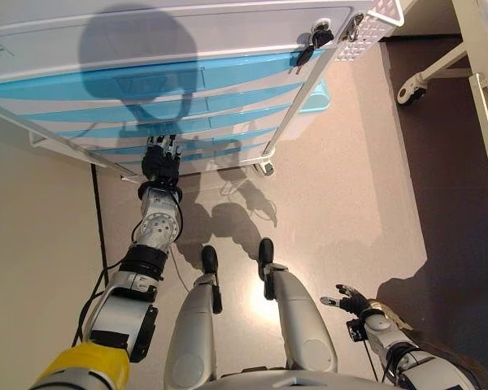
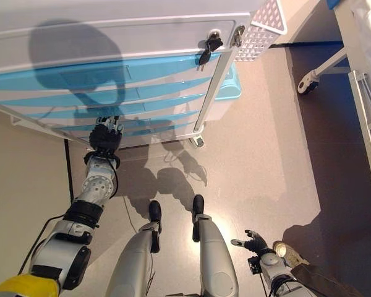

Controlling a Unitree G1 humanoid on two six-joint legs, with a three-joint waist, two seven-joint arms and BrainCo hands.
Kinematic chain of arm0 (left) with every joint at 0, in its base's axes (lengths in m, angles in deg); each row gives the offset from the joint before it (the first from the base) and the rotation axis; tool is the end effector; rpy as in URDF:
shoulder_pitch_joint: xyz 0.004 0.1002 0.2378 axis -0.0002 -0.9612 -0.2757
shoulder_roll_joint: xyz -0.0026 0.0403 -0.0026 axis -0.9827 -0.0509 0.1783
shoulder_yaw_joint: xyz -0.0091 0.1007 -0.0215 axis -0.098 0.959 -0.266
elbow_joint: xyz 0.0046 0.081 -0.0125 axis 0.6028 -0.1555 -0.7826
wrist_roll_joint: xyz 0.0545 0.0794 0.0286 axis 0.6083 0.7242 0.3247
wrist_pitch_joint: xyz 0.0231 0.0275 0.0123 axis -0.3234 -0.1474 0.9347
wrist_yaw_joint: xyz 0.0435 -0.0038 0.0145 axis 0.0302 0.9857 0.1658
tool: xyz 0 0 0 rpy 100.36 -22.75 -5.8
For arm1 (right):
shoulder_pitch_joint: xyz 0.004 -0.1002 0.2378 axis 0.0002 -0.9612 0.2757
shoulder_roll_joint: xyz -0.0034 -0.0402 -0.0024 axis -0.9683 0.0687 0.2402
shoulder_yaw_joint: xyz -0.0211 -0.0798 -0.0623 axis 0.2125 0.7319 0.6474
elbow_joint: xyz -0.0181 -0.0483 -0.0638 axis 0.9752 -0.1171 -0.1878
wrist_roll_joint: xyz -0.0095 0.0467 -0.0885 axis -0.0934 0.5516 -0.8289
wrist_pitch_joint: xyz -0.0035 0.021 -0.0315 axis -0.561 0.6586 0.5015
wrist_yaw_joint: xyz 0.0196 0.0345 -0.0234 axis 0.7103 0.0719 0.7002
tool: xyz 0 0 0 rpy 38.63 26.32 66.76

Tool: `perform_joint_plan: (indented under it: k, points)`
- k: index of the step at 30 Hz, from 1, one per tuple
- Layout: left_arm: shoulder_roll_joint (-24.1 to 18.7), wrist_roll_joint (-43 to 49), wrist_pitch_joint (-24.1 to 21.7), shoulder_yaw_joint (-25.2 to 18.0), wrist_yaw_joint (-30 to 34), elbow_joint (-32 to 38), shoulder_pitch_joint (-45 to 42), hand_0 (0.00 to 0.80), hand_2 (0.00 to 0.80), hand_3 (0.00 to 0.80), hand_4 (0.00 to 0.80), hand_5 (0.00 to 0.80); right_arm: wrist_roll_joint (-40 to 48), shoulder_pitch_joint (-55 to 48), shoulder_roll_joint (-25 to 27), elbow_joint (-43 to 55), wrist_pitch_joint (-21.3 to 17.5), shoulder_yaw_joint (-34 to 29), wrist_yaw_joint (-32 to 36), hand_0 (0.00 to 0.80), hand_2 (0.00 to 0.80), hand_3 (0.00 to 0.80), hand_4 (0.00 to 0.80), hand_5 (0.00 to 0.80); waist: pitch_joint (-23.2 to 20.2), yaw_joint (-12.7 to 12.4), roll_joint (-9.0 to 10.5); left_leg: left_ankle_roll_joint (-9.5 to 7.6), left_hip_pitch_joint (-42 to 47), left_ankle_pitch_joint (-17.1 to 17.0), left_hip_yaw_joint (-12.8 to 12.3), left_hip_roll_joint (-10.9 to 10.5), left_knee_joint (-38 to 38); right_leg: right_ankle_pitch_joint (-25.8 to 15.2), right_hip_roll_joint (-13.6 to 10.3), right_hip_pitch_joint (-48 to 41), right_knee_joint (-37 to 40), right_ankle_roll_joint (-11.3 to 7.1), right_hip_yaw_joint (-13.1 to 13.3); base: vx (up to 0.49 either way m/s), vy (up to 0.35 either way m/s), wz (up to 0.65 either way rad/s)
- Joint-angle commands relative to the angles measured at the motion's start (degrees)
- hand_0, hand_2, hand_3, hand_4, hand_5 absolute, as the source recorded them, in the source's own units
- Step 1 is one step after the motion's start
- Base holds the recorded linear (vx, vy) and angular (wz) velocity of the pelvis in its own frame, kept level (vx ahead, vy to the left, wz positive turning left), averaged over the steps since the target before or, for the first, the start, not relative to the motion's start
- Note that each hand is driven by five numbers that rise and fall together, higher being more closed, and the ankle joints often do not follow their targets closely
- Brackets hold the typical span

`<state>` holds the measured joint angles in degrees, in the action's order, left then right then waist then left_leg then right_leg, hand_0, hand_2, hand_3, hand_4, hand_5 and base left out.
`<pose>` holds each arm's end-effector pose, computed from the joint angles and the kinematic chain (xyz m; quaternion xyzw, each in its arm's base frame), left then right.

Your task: Open the drawer and pick up the medicine

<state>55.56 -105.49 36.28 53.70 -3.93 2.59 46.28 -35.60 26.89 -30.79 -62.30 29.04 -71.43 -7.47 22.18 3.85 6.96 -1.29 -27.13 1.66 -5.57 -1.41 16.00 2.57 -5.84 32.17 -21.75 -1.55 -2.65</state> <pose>0.3143 0.1868 0.1135 -0.4948 -0.0786 0.0709 0.8625 0.1532 -0.2294 -0.0877 -0.1487 0.4304 -0.0094 0.8903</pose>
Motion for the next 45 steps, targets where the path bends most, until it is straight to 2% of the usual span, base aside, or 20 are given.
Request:
perform_joint_plan:
  k: [1, 9, 24, 38, 45]
  points:
    - [-2.9, 6.3, -8.5, -3.2, 8.6, 12.4, 15.5, 0.8, 0.8, 0.8, 0.8, 0.8, -0.7, -2.5, 2.6, -2.6, 1.2, 2.1, -0.6, 0.0, 0.0, 0.0, 0.0, 0.0, -6.0, -0.4, -3.82, -1.67, -3.2, 1.3, 1.3, -2.8, 2.3, -3.0, 0.6, 0.1, -1.0, -1.76, -0.8, 0.0, 0.0, 0.0]
    - [-2.7, 5.8, -8.2, -4.3, 8.7, 14.3, 11.2, 0.8, 0.8, 0.8, 0.8, 0.8, -1.3, -2.1, 2.5, -2.3, 1.2, 2.3, -1.0, 0.0, 0.0, 0.0, 0.0, 0.0, -5.5, -1.3, -3.59, -1.56, -3.0, 1.2, 2.4, -2.8, 3.1, -2.1, 0.5, -0.3, -2.5, -1.31, -1.5, -0.009, -0.015, 0.03]
    - [-3.0, 5.6, -6.3, -5.0, 10.8, 18.6, 2.2, 0.8, 0.8, 0.8, 0.8, 0.8, -2.6, -3.1, 2.3, -3.0, 1.4, 2.1, -1.7, 0.0, 0.0, 0.0, 0.0, 0.0, -6.1, -3.6, -3.01, -0.3, -1.3, -1.3, 6.0, -3.1, 0.5, -1.6, 0.3, -4.7, 0.7, -0.37, -6.0, -0.023, -0.05, 0.16]
    - [1.9, 5.9, -4.6, -6.3, 13.2, 24.8, -9.9, 0.8, 0.8, 0.8, 0.8, 0.8, -4.4, -3.8, 1.5, -3.9, 1.6, 0.8, -1.8, 0.0, 0.0, 0.0, 0.0, 0.0, -6.9, -4.5, -3.63, -0.5, 1.8, -1.8, 6.4, -3.2, -1.1, -2.0, 0.2, -7.5, 1.5, -0.42, -5.6, -0.001, 0.007, 0.02]
    - [4.0, 5.7, -3.6, -8.6, 14.7, 29.8, -20.3, 0.8, 0.8, 0.8, 0.8, 0.8, -6.5, -4.0, 1.4, -4.5, 1.8, 0.5, -1.7, 0.0, 0.0, 0.0, 0.0, 0.0, -7.8, -5.7, -4.07, -0.76, 4.0, -1.0, 6.7, -2.9, -0.9, -1.8, 0.4, -10.1, 2.2, -0.54, -5.2, 0.026, 0.001, -0.02]
